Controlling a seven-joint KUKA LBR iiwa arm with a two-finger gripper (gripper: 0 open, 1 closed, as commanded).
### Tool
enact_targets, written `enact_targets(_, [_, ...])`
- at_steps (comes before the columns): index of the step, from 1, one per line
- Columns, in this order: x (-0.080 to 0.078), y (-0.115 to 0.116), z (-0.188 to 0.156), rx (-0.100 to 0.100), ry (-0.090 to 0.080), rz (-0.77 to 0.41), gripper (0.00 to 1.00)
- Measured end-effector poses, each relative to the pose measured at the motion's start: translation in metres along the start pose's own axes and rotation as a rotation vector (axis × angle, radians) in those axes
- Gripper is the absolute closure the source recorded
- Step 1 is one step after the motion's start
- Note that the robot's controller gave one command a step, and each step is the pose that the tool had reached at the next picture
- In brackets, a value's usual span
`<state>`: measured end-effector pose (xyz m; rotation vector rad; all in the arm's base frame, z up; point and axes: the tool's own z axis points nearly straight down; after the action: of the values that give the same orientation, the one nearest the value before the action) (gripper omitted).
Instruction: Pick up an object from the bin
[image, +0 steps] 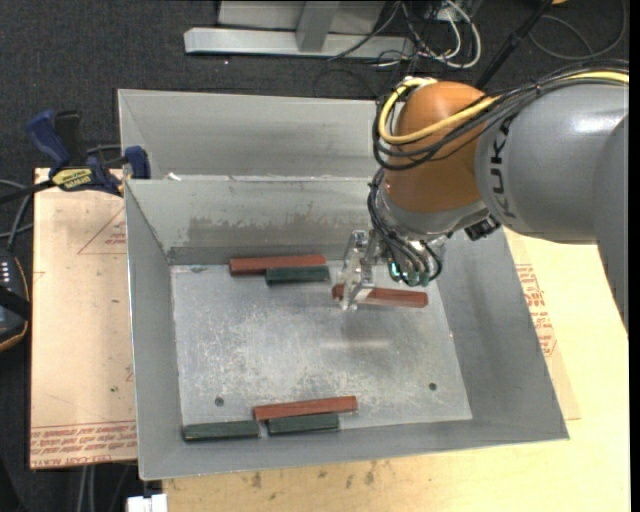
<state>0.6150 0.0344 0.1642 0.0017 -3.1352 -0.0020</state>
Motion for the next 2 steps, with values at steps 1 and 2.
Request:
enact_targets(1, [-0.002, 0.0, -0.004, 0.0, -0.007, 0.0, 0.0])
enact_targets(2, [-0.034, -0.059, 0.086, -0.003, -0.014, 0.008, 1.0])
